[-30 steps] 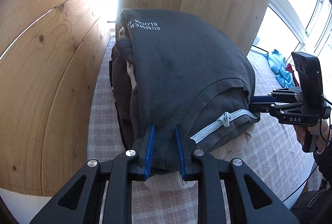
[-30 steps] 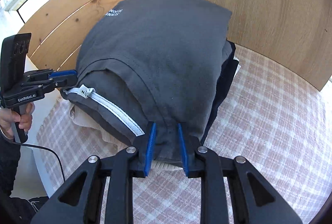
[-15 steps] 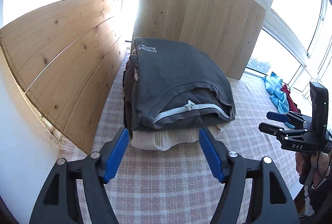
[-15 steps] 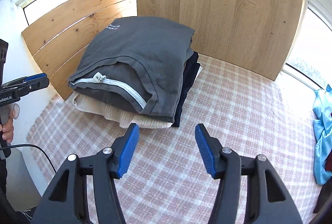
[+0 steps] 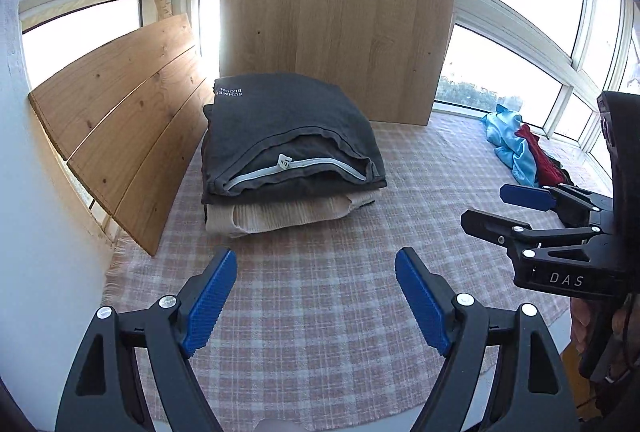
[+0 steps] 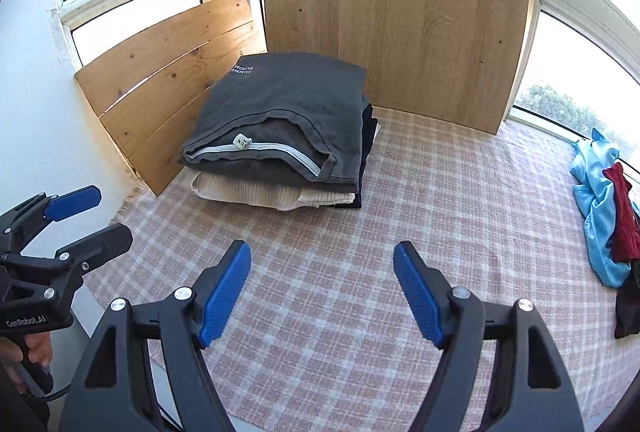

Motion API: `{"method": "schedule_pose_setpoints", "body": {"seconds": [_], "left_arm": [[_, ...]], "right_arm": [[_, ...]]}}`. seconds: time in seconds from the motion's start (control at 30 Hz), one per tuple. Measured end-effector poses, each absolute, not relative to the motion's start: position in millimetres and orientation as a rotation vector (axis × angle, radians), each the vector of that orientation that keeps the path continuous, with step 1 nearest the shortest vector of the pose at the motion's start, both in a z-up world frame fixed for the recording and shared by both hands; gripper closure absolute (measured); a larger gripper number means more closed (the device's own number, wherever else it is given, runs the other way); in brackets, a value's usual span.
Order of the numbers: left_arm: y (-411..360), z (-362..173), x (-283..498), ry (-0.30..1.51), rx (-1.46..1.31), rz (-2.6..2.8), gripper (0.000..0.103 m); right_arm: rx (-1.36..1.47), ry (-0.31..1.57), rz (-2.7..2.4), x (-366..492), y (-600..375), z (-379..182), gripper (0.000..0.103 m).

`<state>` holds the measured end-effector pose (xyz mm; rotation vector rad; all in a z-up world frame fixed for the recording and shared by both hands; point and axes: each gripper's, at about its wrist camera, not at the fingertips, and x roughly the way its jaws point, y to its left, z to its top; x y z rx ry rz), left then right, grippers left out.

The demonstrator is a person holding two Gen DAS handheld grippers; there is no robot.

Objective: Fold clothes

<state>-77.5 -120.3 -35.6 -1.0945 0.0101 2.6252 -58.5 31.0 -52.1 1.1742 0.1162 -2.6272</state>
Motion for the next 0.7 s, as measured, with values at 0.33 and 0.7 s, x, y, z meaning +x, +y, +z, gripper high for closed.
{"method": "schedule_pose_setpoints", "body": {"seconds": [0.33, 0.7], "left_arm": [[-110, -20, -32, -0.053, -1.091, 2.691, 0.023], [-68, -16, 31, -0.076, -1.152, 2.799, 0.023]], "right_arm": [[1.109, 0.174, -2.652, -17, 39, -32, 0.029], [1.096, 0.213, -2.615, 34, 91, -25, 0.029]]}}
